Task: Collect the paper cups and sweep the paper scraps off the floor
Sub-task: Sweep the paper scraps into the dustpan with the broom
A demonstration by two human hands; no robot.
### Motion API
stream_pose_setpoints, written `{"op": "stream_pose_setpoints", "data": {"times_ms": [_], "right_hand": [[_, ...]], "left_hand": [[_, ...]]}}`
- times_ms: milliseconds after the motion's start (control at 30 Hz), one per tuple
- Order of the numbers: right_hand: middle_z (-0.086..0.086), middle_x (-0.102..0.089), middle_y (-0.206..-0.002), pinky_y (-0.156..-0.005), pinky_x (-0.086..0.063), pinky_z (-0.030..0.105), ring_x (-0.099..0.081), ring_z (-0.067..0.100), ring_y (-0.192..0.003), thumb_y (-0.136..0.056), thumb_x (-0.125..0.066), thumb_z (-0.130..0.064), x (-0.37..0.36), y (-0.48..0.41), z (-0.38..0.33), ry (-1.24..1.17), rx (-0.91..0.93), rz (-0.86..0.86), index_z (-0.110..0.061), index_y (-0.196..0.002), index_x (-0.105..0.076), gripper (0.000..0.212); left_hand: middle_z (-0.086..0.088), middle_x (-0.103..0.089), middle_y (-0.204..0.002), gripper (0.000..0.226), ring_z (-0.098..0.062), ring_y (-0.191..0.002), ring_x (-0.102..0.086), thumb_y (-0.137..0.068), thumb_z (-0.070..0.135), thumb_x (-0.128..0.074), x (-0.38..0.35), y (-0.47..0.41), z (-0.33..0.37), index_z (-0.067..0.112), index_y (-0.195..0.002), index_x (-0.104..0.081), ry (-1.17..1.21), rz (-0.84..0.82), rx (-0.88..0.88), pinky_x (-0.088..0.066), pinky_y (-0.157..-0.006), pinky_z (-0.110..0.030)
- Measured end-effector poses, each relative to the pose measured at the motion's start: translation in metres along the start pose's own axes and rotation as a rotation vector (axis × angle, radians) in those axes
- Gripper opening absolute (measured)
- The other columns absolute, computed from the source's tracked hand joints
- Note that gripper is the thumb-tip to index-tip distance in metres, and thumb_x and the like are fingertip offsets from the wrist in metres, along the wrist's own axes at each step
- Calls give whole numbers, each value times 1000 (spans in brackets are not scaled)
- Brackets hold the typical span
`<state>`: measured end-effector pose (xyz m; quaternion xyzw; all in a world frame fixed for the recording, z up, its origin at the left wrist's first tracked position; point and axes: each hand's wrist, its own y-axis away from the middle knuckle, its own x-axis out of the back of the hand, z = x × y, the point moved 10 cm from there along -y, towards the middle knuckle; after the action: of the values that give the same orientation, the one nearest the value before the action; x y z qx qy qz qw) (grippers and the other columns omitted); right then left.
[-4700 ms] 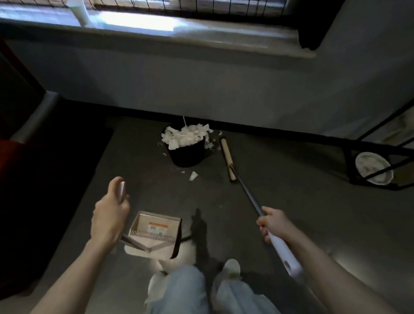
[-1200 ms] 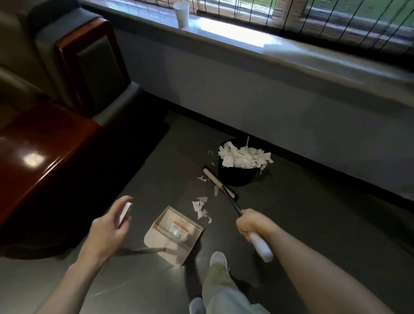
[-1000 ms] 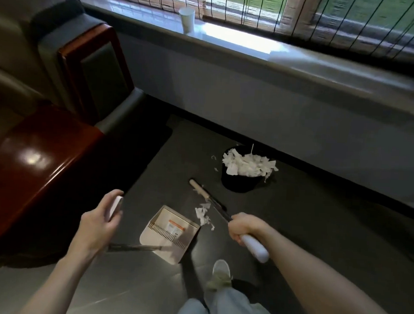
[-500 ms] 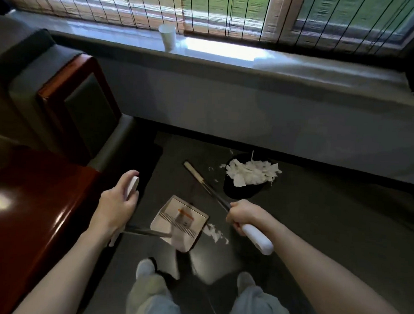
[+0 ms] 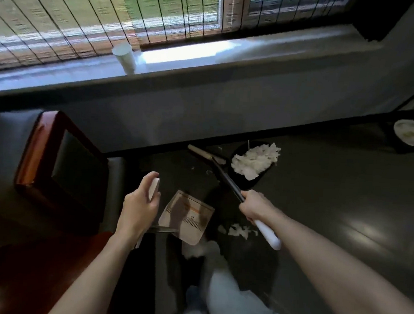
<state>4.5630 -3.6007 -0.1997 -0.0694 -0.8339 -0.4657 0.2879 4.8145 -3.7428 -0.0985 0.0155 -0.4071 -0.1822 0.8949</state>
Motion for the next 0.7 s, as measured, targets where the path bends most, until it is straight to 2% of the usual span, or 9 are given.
{"op": "stream_pose_setpoints", "data": {"times_ms": [100, 200, 333, 433, 500, 600, 700], "right_hand": [[5, -59, -76, -38, -39, 20, -56, 15, -49, -89, -43, -9, 10, -30, -11, -2, -43, 39, -17, -131, -51, 44], [9, -61, -80, -43, -44, 24, -58, 19, -53, -89, -43, -8, 23, -63, -28, 0, -68, 67, -14, -128, -52, 41], [11, -62, -80, -45, -43, 25, -63, 25, -63, -88, -43, -8, 38, -103, -45, 61, -75, 83, -10, -118, -57, 33], [8, -57, -84, -50, -45, 29, -60, 26, -68, -87, -44, -7, 55, -113, -41, 199, -88, 123, -18, -132, -49, 46], [7, -52, -86, -46, -46, 29, -58, 24, -66, -87, -42, -4, 61, -112, -36, 254, -100, 116, -24, -143, -38, 59], [5, -51, -80, -39, -44, 26, -58, 21, -58, -86, -44, -1, 64, -110, -31, 312, -123, 71, -24, -144, -39, 62], [8, -56, -80, -42, -49, 28, -58, 21, -55, -84, -48, 2, 65, -99, -31, 381, -145, 14, -27, -142, -41, 65]], "left_hand": [[-1, -61, -81, 42, -19, -68, -64, -93, 17, -54, 1, -32, -13, 37, -128, -45, 15, -21, 16, -57, -65, -42], [2, -60, -80, 41, -17, -68, -63, -93, 16, -55, -4, -59, -22, 36, -128, -46, 34, -45, 26, -56, -63, -38], [3, -61, -78, 43, -15, -71, -63, -92, 14, -55, -13, -90, -29, 32, -130, -48, 19, -73, 12, -55, -70, -38], [0, -62, -76, 42, -16, -67, -63, -92, 12, -55, -15, -107, -34, 33, -128, -49, 18, -82, 12, -55, -67, -38], [2, -61, -74, 41, -17, -62, -62, -92, 14, -54, -14, -111, -38, 35, -126, -48, 18, -88, 9, -55, -61, -38], [3, -60, -75, 40, -16, -62, -62, -92, 15, -54, -13, -116, -41, 38, -124, -46, 21, -103, 3, -55, -60, -37], [2, -61, -77, 39, -18, -64, -62, -92, 15, -54, -12, -120, -45, 37, -124, -46, 27, -109, 10, -54, -61, -35]]}}
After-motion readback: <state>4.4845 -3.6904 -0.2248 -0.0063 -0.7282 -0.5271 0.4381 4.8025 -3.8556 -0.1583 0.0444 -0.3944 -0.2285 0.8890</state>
